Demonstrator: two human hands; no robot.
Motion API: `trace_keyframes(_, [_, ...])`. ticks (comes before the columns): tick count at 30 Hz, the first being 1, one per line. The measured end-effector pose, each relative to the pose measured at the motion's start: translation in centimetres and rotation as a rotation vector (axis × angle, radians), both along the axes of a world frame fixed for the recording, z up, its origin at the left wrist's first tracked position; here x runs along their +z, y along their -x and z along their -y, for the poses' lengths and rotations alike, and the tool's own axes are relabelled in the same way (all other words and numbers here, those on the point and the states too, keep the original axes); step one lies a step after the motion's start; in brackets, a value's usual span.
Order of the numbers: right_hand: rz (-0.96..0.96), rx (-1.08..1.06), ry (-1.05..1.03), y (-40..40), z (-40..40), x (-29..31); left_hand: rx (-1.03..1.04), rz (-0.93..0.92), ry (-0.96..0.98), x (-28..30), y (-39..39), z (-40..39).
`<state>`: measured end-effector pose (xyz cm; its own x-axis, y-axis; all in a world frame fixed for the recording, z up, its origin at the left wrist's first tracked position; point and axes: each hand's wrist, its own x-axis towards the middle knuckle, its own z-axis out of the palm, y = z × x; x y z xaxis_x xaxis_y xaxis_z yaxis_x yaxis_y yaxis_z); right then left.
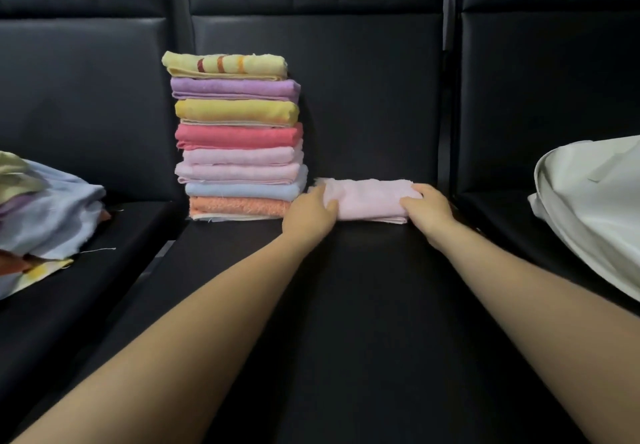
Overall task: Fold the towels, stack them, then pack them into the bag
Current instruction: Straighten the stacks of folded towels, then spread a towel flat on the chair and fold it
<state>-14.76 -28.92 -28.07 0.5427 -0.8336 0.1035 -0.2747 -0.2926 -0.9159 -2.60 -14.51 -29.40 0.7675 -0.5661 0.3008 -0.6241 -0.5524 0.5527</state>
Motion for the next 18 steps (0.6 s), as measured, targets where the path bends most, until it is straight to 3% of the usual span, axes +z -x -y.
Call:
trace_keyframes(4, [-0.072,-0.153,0.269,0.0,-0.1,-1.6,0.027,0.103,-0.086,-0.1,0.0,0.7])
trace_keyframes(8, [-0.024,-0.214,0.291,2.0,-1.7,-1.2,-0.057,-0.104,0.117,0.5,1.7,-2.1])
trace_keyframes(13, [0.151,0.011,0.164,3.8,-8.6,-0.1,-0.094,-0.411,0.194,2.7,3.8,-10.5])
trace_keyframes(18, [0.175,0.225,0.061,0.8,-18.3,2.2,-0.009,-0.287,0.208,6.1,2.7,-22.0])
